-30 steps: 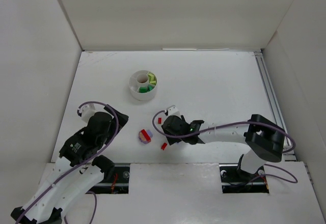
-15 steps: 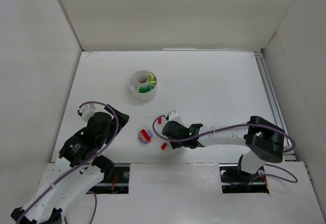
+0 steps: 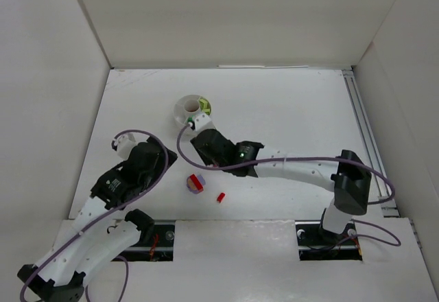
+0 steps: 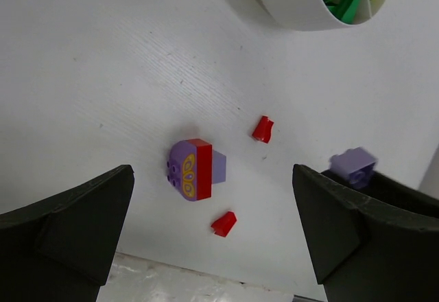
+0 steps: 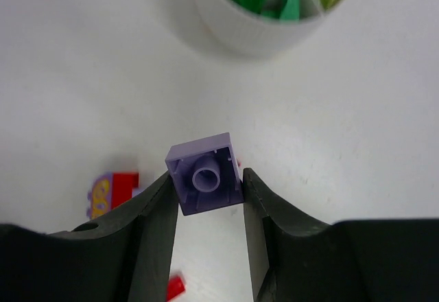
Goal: Sort the legos into containers by color
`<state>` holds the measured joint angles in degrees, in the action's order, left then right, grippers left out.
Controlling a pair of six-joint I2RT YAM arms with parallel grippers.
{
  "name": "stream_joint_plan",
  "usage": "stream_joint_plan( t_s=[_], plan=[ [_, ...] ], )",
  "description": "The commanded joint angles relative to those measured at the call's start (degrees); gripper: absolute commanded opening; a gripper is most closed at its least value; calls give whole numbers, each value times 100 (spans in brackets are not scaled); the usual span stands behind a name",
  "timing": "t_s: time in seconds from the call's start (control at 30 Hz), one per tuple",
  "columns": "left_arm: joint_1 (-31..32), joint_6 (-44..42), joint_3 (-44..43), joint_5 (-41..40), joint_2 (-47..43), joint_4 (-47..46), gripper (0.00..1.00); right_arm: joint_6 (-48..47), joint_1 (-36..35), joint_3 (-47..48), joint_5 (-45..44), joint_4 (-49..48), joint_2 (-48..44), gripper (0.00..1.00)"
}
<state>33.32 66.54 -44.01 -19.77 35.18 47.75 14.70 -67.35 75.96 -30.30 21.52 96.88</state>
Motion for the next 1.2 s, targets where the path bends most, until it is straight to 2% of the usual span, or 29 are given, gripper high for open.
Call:
stream_joint_plan(
  t_s=[0.0, 0.07, 0.23, 0.33, 0.7, 1.07, 1.17],
  plan=[
    [-1, 95, -510, -422, 270, -126, 100, -1108, 457, 838, 84, -769, 252, 37],
    [-1, 148, -722, -754, 349, -56, 100, -1530, 722, 1234, 758, -938, 664, 37],
    [-1, 148, -1224, -1301, 227, -2, 100, -2155, 1066, 3209, 1123, -509, 1780, 37],
    [-1, 96, -1286, -1416, 165, -2, 100, -2339, 1224, 3906, 1562, -420, 2447, 37],
    [-1, -19, -1058, -1539, 112, -2, 100, -2569, 1330, 5462, 1844, 1, 3688, 41],
    [-1, -71, -952, -1354, 112, -2, 100, -2569, 1383, 5578, 1651, 54, 3979, 47],
    [-1, -71, -899, -1302, 164, -2, 100, -2516, 1383, 5578, 1651, 54, 3979, 53]
  ],
)
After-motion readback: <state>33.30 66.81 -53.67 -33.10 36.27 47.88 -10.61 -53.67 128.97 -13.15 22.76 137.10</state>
